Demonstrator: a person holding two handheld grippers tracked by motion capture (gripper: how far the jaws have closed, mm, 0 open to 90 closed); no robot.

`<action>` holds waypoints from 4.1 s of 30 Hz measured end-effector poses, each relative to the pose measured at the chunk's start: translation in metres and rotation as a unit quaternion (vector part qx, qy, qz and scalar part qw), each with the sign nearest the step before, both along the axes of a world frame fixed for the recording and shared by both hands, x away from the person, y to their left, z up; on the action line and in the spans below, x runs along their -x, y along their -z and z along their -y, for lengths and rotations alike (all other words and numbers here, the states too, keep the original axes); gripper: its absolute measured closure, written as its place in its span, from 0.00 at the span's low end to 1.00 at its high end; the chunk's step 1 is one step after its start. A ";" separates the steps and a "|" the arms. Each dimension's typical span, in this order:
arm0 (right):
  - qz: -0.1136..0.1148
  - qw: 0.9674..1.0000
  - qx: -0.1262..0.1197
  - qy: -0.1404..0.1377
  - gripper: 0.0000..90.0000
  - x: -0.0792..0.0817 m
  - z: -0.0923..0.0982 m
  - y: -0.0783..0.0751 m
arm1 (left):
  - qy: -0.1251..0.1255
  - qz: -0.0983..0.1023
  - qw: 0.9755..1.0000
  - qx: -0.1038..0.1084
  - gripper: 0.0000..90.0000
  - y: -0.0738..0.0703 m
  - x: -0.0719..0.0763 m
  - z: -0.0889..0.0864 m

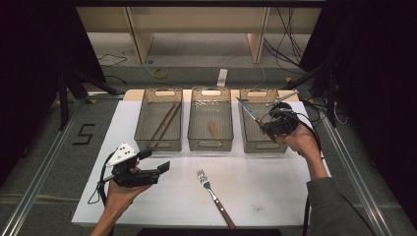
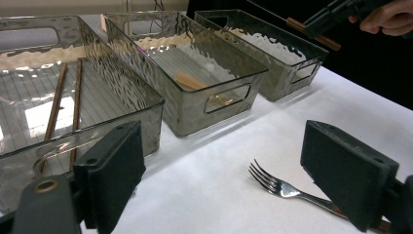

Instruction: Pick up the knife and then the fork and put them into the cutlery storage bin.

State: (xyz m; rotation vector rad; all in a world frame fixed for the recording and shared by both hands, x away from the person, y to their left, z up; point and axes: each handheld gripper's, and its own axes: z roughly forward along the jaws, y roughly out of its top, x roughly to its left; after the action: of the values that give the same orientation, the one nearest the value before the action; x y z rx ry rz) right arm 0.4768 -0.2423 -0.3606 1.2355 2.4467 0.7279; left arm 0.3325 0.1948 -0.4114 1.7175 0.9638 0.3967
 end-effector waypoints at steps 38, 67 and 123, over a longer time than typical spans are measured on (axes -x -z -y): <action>-0.040 0.994 0.009 0.100 0.85 -0.049 -0.001 0.023 | -0.001 0.000 1.000 0.003 0.17 0.000 0.001 0.000; -0.034 0.993 -0.029 0.106 0.61 -0.043 -0.004 0.024 | 0.002 -0.004 1.000 0.002 0.17 0.000 0.000 0.001; -0.065 0.984 0.012 -0.164 0.34 0.120 -0.109 0.059 | 0.004 -0.004 1.000 -0.002 0.17 0.000 0.001 0.001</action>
State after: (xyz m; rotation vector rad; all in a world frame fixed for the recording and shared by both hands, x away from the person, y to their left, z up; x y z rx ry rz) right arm 0.3564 -0.1329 -0.4200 0.9062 2.7972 0.7150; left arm 0.3310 0.1935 -0.4115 1.7269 0.9635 0.3868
